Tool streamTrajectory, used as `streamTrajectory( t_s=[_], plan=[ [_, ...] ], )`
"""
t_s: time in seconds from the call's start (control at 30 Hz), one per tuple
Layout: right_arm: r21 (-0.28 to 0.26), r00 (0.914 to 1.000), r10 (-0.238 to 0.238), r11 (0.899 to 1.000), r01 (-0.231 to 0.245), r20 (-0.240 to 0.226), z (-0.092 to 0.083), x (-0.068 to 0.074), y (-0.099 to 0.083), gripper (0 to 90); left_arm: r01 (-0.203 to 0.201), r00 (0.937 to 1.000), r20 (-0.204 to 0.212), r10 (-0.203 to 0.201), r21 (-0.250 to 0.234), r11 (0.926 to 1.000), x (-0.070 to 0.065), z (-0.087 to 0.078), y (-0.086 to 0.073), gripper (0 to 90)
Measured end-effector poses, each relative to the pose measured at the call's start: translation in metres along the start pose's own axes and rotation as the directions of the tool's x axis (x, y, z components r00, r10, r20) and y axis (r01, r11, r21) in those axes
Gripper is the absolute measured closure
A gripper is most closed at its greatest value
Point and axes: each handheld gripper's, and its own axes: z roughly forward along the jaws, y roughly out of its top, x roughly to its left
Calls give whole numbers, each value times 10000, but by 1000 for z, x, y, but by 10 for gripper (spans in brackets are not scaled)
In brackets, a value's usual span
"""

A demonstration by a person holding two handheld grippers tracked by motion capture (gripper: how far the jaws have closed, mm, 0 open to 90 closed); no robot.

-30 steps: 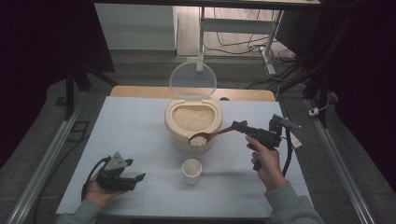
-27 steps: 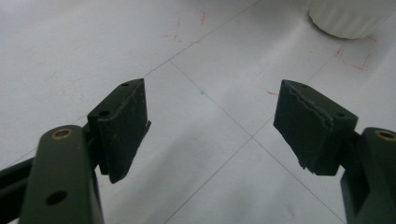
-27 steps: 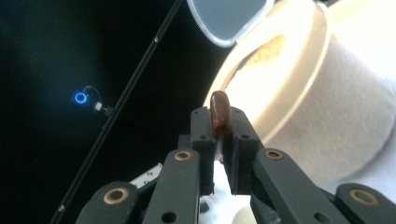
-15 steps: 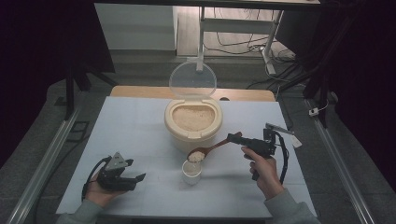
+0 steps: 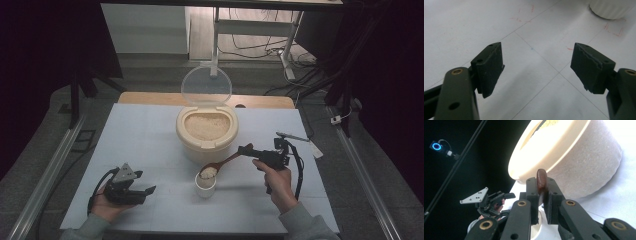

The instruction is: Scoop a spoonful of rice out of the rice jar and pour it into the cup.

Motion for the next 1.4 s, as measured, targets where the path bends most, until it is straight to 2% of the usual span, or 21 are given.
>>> streamTrajectory(
  t_s=[0.33, 0.5, 0.63, 0.7, 0.77, 0.87, 0.93, 1.1, 1.4],
  plan=[
    [70, 9970, -751, 9972, 750, 192, 1, 8, -1, 826, -14, 10000, -2, 14, 22, 10000, 0, 1, 0, 254],
    [41, 9932, -1150, 9934, 1149, 180, 1, 13, -1, 826, -19, 10000, -5, 19, 31, 10000, 0, 1, 0, 254],
    [-3, 9866, -1622, 9868, 1622, 147, 0, 17, -1, 825, -19, 10000, -7, 19, 32, 10000, 0, 1, 0, 254],
    [-24, 9798, -1990, 9800, 1991, 185, -1, 20, -1, 825, -16, 10000, -7, 16, 29, 10000, 0, 1, 0, 254],
    [-15, 9667, -2547, 9670, 2548, 268, -2, 24, -2, 826, -15, 10000, -9, 15, 32, 10000, 0, 1, 0, 254],
    [-3, 9511, -3067, 9518, 3069, 368, -3, 30, -4, 825, -25, 10000, -10, 25, 42, 10000, 0, 1, 0, 254],
    [-43, 9454, -3239, 9460, 3242, 367, -3, 32, -4, 826, -23, 10000, -13, 23, 41, 10000, 0, 1, 0, 254],
    [-104, 9433, -3306, 9436, 3310, 288, -4, 33, -4, 825, -15, 10000, -18, 15, 33, 10000, 0, 1, 0, 254],
    [-343, 9521, -3055, 9515, 3058, 122, -14, 26, -3, 825, 21, 10000, -29, -21, 22, 10000, 0, 0, -1, 254]
  ],
)
